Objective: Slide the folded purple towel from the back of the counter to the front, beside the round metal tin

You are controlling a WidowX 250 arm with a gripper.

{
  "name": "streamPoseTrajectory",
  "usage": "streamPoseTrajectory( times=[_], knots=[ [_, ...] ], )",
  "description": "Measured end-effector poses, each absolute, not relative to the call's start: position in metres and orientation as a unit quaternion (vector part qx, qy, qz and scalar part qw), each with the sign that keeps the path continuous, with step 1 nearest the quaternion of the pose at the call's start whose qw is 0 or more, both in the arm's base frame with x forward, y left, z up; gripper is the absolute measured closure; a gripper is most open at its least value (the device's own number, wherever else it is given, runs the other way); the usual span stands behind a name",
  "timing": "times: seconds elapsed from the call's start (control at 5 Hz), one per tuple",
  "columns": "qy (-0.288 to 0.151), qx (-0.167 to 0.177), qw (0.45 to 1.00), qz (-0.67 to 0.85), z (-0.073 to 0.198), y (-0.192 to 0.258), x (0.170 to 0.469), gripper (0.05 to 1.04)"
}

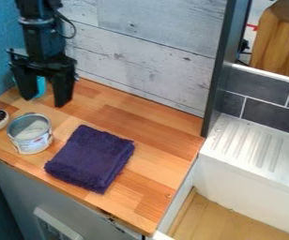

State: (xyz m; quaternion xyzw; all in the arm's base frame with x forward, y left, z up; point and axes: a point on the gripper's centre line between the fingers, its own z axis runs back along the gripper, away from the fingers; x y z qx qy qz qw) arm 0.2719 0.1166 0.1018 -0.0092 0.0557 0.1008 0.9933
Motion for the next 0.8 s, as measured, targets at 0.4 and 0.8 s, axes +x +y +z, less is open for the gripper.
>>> streamPoseTrajectory(
  times=[0.4, 0.8],
  knots=[
    [0.098, 0.054, 0.989, 0.095, 0.113, 0.162, 0.260, 0.083],
    [0.098, 0.055, 0.990, 0.091, 0.114, 0.162, 0.260, 0.083]
  ],
)
